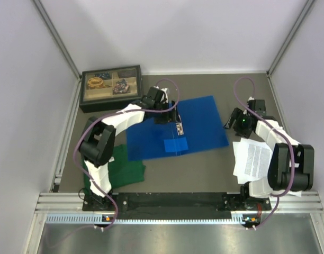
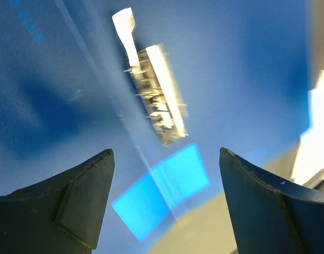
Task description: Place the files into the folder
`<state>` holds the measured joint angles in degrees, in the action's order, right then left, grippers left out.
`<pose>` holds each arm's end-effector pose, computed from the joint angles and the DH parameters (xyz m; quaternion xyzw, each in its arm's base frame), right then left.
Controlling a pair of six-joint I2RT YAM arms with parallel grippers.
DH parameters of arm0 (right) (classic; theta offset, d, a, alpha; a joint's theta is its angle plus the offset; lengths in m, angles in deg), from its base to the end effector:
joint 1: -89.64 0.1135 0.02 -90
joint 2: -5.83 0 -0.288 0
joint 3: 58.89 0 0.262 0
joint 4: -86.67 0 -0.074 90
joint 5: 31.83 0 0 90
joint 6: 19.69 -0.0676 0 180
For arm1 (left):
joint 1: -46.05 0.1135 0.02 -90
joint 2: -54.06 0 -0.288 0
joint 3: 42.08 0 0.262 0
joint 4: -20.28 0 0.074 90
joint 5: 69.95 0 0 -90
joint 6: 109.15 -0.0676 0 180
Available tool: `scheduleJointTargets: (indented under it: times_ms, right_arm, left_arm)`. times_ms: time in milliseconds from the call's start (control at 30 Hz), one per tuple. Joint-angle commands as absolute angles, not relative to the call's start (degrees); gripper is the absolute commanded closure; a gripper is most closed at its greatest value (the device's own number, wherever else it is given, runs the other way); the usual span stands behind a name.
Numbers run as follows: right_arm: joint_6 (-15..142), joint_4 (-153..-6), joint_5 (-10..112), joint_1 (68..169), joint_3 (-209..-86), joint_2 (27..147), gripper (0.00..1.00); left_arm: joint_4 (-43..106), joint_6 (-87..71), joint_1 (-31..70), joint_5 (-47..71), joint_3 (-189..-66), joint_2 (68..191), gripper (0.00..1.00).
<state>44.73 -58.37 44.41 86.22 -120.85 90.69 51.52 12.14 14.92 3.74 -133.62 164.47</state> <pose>0.3103 -0.0024 0.1801 0.2068 0.9319 0.1658 0.2476 0.3817 -0.2527 0.1921 0.0471 0.9306 -0.2890 0.2197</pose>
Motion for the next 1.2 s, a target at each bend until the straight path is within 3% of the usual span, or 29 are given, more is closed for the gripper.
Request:
scheduleJointTargets:
  times_ms: [0, 100, 200, 400, 500, 633, 733, 967, 1167]
  right_arm:
    - [46.85, -51.45, 51.92, 86.57, -124.42, 85.12, 0.27]
    - [44.92, -47.75, 55.7, 86.48, -124.86, 84.15, 0.24]
    - [39.39, -44.85, 57.12, 84.64, -123.2, 81.61, 0.25]
    - [34.11, -38.27, 65.02, 79.81, -117.48, 68.61, 0.25]
    - [31.47, -33.87, 65.91, 73.76, -115.02, 61.05, 0.14]
    - [28.57, -28.43, 63.96, 63.21, -112.82, 54.01, 0.11]
    - [23.66, -22.99, 67.46, 59.59, -113.0, 51.28, 0.01]
    - [22.05, -27.78, 64.32, 46.68, -106.58, 52.32, 0.01]
    - [25.48, -30.08, 65.47, 41.66, -106.93, 57.51, 0.01]
  left_arm:
    - [50.84, 12.05, 13.27, 3.54, -134.94, 155.84, 0.15]
    - [49.26, 13.02, 10.91, 0.9, -136.43, 154.7, 0.15]
    - [47.24, 13.37, 7.04, -1.03, -138.98, 156.36, 0.22]
    - [36.18, 16.97, -1.57, -7.61, -144.51, 165.93, 0.26]
    - [27.39, 20.04, -5.44, -14.09, -148.56, 173.74, 0.27]
    - [18.85, 26.99, -9.13, -21.68, -156.11, 184.56, 0.31]
    - [19.99, 27.43, -13.61, -21.52, -162.71, 191.41, 0.3]
    - [19.18, 32.44, -18.72, -16.61, -170.97, 199.87, 0.29]
    - [24.46, 32.1, -18.9, -11.34, -170.89, 201.98, 0.29]
